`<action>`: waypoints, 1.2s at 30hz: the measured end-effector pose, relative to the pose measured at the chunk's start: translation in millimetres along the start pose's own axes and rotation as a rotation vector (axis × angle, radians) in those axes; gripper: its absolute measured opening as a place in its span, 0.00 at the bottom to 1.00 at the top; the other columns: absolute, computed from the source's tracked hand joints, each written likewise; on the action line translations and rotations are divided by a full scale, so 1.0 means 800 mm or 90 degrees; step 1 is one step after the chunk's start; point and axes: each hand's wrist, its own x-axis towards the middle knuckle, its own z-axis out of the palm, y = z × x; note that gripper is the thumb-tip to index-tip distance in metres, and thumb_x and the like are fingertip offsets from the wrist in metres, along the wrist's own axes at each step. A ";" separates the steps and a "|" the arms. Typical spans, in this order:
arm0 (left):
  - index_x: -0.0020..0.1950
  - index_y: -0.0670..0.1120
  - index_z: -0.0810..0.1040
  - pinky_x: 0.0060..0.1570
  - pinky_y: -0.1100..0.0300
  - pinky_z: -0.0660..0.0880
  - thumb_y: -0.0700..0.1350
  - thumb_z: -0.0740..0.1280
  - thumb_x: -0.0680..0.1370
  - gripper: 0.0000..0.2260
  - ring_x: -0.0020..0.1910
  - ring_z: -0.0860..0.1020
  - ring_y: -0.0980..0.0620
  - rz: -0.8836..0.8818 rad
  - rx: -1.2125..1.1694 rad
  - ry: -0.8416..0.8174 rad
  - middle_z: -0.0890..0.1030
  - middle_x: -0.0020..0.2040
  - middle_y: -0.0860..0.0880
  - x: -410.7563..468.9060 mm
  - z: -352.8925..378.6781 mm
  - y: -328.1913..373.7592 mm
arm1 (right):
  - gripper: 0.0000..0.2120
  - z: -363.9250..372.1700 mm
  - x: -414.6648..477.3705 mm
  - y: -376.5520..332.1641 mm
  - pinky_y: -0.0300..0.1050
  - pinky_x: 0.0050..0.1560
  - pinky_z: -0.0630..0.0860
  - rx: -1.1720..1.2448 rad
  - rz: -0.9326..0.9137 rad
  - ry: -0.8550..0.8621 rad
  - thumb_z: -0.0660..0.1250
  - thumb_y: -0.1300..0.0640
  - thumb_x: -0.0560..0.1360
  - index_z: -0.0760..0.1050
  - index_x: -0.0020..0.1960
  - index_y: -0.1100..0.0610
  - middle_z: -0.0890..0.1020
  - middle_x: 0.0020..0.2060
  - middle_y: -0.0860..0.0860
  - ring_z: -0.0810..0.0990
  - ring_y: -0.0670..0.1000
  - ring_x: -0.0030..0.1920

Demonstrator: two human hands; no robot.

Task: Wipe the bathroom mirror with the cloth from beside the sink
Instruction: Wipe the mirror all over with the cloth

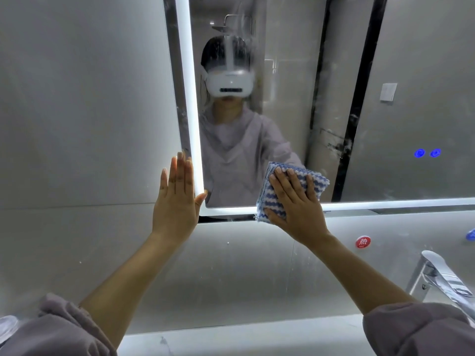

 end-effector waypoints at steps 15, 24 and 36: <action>0.75 0.36 0.43 0.73 0.43 0.56 0.55 0.52 0.81 0.32 0.76 0.49 0.39 -0.002 0.024 -0.005 0.45 0.76 0.38 -0.001 0.000 0.001 | 0.33 -0.046 0.125 0.068 0.58 0.75 0.43 -0.057 -0.041 0.095 0.52 0.38 0.80 0.54 0.77 0.58 0.57 0.76 0.52 0.51 0.50 0.76; 0.75 0.37 0.42 0.75 0.45 0.53 0.57 0.45 0.81 0.31 0.77 0.46 0.40 -0.005 0.030 -0.002 0.43 0.77 0.39 -0.002 0.002 0.001 | 0.34 -0.038 0.115 0.064 0.57 0.75 0.40 -0.045 -0.016 0.068 0.51 0.38 0.80 0.48 0.78 0.56 0.51 0.77 0.51 0.42 0.49 0.77; 0.75 0.36 0.41 0.75 0.44 0.52 0.54 0.51 0.81 0.33 0.77 0.45 0.40 -0.003 0.018 0.003 0.41 0.76 0.39 -0.002 0.006 0.000 | 0.33 0.025 -0.052 0.013 0.58 0.76 0.41 -0.018 -0.016 -0.007 0.47 0.40 0.80 0.44 0.79 0.56 0.43 0.78 0.51 0.44 0.52 0.78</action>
